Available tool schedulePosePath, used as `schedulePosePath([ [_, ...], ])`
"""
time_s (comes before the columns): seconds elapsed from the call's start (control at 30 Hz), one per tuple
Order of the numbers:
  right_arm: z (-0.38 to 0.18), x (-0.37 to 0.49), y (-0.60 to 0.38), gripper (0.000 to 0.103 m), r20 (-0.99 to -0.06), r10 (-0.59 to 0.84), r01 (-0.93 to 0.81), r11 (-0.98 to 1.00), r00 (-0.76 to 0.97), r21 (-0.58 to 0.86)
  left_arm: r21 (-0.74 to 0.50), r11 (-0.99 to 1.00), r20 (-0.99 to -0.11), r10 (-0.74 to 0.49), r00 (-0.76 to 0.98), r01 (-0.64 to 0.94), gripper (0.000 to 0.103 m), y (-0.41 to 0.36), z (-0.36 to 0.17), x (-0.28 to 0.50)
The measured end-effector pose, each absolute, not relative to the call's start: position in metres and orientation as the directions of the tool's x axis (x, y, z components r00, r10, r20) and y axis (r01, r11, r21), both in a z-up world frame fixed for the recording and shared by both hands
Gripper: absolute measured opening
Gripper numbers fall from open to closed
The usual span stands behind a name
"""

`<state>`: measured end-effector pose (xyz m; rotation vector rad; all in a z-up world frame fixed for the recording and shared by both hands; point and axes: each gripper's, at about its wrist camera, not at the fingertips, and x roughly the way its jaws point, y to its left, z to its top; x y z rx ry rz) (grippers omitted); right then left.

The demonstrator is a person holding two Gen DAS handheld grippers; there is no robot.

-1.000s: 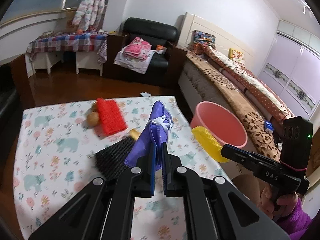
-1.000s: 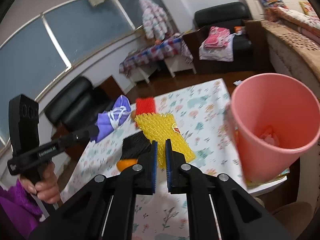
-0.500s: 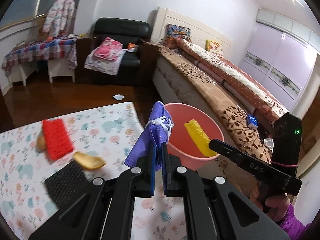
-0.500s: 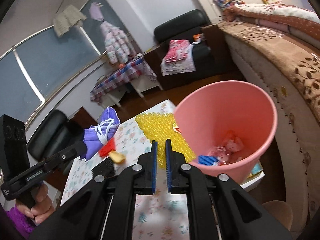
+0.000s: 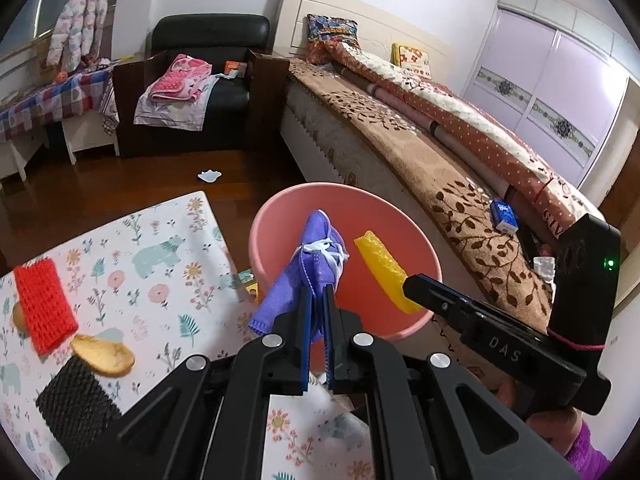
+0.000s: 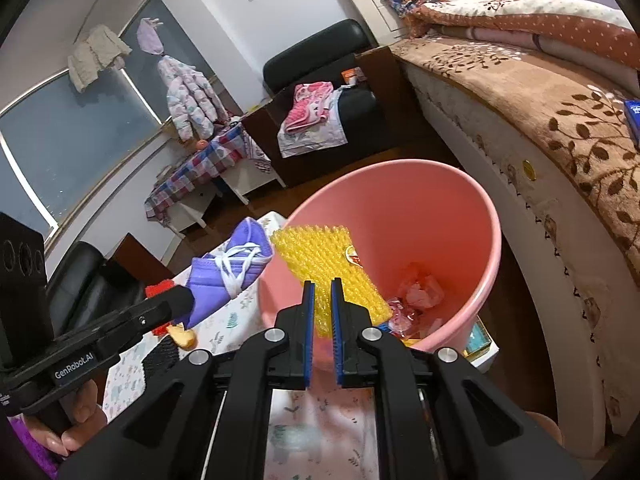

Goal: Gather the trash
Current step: 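Carry the purple bag and yellow net over the bucket and open both tools, then move both open tools back over the table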

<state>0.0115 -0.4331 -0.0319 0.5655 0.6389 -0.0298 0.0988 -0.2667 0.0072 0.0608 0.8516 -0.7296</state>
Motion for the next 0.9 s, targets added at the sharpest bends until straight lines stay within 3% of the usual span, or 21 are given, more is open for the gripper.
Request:
schedulePosePath([
  [0.2,-0.039,0.014,-0.435,0.008,-0.590,0.110,0.230,0.852,0.800,0.470,-0.217,0.752,-0.714,-0.558,0.424,0.623,0.005,-0.283,0.000,0.106],
  [0.33,-0.040,0.014,-0.434,0.015,-0.609,0.081,0.254,0.859,0.789,0.444,-0.230,0.755,-0.712,-0.560,0.422,0.614,0.035,-0.281,-0.002,0.107],
  [0.43,-0.041,0.013,-0.435,0.034,-0.606,0.075,0.260,0.857,0.792,0.445,-0.229,0.760,-0.702,-0.562,0.438,0.608,0.036,-0.276,0.001,0.106],
  [0.9,-0.021,0.005,-0.391,0.035,-0.588,0.117,0.165,0.900,0.801,0.404,-0.210,0.807,-0.660,-0.534,0.529,0.552,0.038,-0.212,0.027,0.090],
])
